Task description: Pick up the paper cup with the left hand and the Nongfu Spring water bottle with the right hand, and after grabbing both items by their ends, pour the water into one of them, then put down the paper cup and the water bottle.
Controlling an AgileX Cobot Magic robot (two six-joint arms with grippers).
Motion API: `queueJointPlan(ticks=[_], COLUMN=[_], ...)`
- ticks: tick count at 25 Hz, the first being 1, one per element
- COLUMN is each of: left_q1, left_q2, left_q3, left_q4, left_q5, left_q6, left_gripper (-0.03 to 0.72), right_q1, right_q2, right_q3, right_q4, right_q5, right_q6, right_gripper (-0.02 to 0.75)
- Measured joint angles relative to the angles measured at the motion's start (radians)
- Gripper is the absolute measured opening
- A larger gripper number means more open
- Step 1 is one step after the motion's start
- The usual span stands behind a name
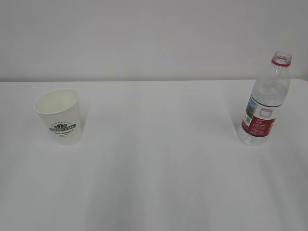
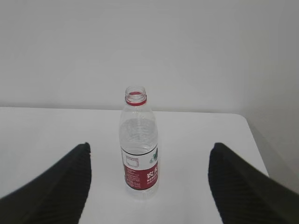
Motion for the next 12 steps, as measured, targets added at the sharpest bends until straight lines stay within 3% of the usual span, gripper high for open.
queueJointPlan(ticks=[12], left_q1=[0.0], left_q2=[0.051], left_q3=[0.0], left_q4=[-0.018], left_q5=[-0.165], left_q6=[0.0], left_gripper=[0.463], right_q1=[0.0], right_q2=[0.149], right_q3=[0.0], right_q4=[-0.002], right_q5=[-0.185], right_q6=[0.0], right_gripper=[0.589])
